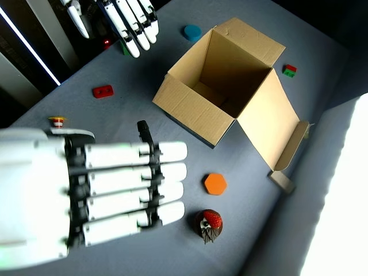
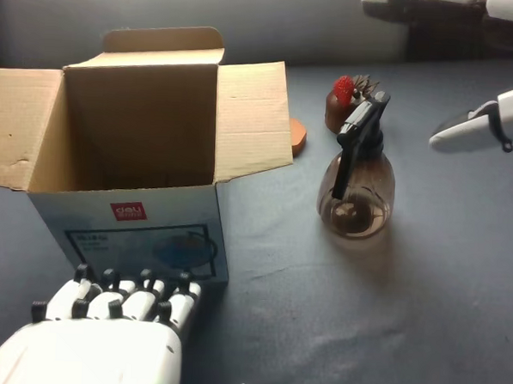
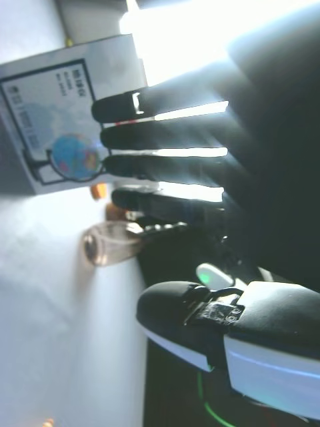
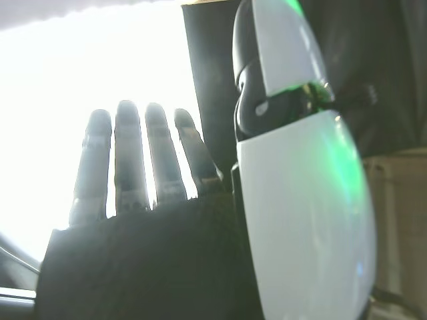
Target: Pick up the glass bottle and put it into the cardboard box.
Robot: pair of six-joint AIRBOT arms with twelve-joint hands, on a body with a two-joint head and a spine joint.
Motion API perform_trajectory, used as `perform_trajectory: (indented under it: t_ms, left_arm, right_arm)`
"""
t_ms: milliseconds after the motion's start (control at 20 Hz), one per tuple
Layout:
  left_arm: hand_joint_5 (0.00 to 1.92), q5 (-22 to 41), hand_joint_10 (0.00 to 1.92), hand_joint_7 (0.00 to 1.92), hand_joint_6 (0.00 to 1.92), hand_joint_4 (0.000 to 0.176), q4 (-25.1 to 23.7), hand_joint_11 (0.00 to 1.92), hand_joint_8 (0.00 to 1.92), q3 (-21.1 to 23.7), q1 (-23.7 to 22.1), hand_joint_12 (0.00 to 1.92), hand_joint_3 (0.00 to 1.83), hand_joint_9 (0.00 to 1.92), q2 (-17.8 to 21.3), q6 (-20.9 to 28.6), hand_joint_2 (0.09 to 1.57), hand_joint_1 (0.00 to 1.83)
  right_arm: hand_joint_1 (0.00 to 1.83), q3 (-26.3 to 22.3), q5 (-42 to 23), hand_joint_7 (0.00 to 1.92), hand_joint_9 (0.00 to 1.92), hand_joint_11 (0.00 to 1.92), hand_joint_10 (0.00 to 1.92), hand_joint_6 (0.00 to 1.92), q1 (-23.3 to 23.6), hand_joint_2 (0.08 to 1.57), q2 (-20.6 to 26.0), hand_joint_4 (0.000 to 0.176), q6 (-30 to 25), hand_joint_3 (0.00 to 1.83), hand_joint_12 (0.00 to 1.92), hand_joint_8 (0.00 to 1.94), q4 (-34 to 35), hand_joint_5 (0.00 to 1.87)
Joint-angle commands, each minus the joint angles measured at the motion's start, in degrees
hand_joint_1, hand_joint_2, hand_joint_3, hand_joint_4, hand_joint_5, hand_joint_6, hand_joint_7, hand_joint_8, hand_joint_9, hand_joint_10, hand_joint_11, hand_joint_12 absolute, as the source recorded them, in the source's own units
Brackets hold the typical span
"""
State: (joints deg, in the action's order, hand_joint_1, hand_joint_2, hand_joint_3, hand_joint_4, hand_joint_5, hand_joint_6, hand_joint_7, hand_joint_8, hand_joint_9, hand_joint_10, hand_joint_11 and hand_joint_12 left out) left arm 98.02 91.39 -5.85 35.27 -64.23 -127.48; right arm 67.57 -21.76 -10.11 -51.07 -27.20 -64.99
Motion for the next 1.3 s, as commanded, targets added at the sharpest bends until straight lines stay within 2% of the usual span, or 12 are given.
perform_trajectory:
  t_ms: [0, 250, 450, 550, 600, 650, 700, 750, 850, 1250]
  left_arm:
    - [0.15, 3.01, 0.01, 0.17, 0.00, 0.054, -5.97, 0.00, 0.00, -0.36, 0.47, 0.76, 0.01, 0.17, -0.06, 0.94, 1.32, 0.07]
    - [0.16, 2.64, 0.01, 0.17, 0.00, 0.055, -7.37, 0.00, 0.00, -2.67, 2.41, 0.79, 0.01, 0.17, -1.33, 2.10, 1.32, 0.07]
    - [0.15, -0.52, 0.00, 0.16, 0.00, 0.056, -6.61, 0.00, 0.00, -5.52, 2.38, 0.77, 0.00, 0.16, -1.94, 2.78, 1.32, 0.07]
    - [0.12, -0.96, 0.00, 0.13, 0.00, 0.050, -6.43, 0.00, 0.00, -6.45, 2.49, 0.67, 0.00, 0.11, -2.03, 2.78, 1.32, 0.07]
    - [0.10, -1.56, 0.00, 0.11, 0.00, 0.036, -6.43, 0.00, 0.00, -6.92, 2.58, 0.58, 0.00, 0.08, -1.98, 2.78, 1.32, 0.07]
    - [0.05, -2.06, 0.01, 0.07, 0.01, 0.004, -6.43, 0.00, 0.01, -7.26, 2.78, 0.37, 0.00, 0.03, -1.93, 2.77, 1.31, 0.04]
    - [0.03, -2.64, 0.00, 0.04, 0.00, 0.000, -6.43, 0.00, 0.01, -7.64, 3.08, 0.21, 0.00, 0.00, -1.93, 2.77, 1.30, 0.01]
    - [0.01, -3.62, 0.00, 0.02, 0.00, 0.000, -6.44, 0.00, 0.00, -8.21, 3.44, 0.12, 0.00, 0.00, -1.94, 2.78, 1.30, 0.00]
    - [0.00, -5.32, 0.00, 0.00, 0.00, 0.000, -6.44, 0.00, 0.00, -9.34, 4.07, 0.05, 0.00, 0.00, -1.84, 2.78, 1.29, 0.00]
    - [0.00, -6.64, 0.00, 0.00, 0.00, 0.000, -6.44, 0.00, 0.00, -10.23, 4.43, 0.03, 0.00, 0.00, -1.03, 3.91, 1.30, 0.00]
  right_arm:
    - [1.03, 0.37, -3.88, 0.07, 0.10, 0.00, 0.00, 0.00, 0.24, 0.98, -0.16, 0.000, -1.57, 0.00, 0.07, 0.00, 0.55, 0.00]
    - [1.03, 1.64, -3.45, 0.08, 0.11, 0.00, 0.00, 0.01, -1.43, 0.96, -1.91, 0.000, -1.92, 0.00, 0.17, 0.00, -0.66, 0.02]
    - [1.02, 4.13, -1.19, 0.02, 0.05, 0.00, 0.00, 0.00, -2.61, 0.95, -5.37, 0.000, -2.39, 0.00, 0.01, 0.00, -0.85, 0.00]
    - [1.02, 5.45, -0.74, 0.00, 0.02, 0.00, 0.00, 0.00, -2.94, 0.95, -7.08, 0.000, -2.36, 0.00, 0.00, 0.00, -0.86, 0.00]
    - [1.02, 6.08, -0.66, 0.00, 0.02, 0.00, 0.00, 0.00, -2.97, 0.95, -7.81, 0.000, -2.27, 0.00, 0.00, 0.00, -0.86, 0.00]
    - [1.01, 6.64, -0.28, 0.00, 0.02, 0.00, 0.00, 0.00, -2.98, 0.94, -8.52, 0.000, -2.16, 0.00, 0.00, 0.00, -0.86, 0.00]
    - [1.01, 7.22, 0.15, 0.00, 0.01, 0.00, 0.00, 0.00, -3.05, 0.94, -9.10, 0.000, -1.92, 0.00, 0.00, 0.00, -0.87, 0.00]
    - [1.01, 7.95, 0.79, 0.00, 0.01, 0.00, 0.00, 0.00, -3.35, 0.94, -9.87, 0.000, -1.44, 0.00, 0.00, 0.00, -0.88, 0.00]
    - [1.00, 8.87, 1.48, 0.00, 0.01, 0.00, 0.00, 0.00, -4.01, 0.94, -10.87, 0.000, -0.06, 0.00, 0.00, 0.00, -0.89, 0.00]
    - [0.99, 11.68, 1.74, 0.00, 0.00, 0.00, 0.00, 0.00, -4.63, 0.93, -14.45, 0.000, 1.14, 0.00, 0.00, 0.00, -0.89, 0.00]
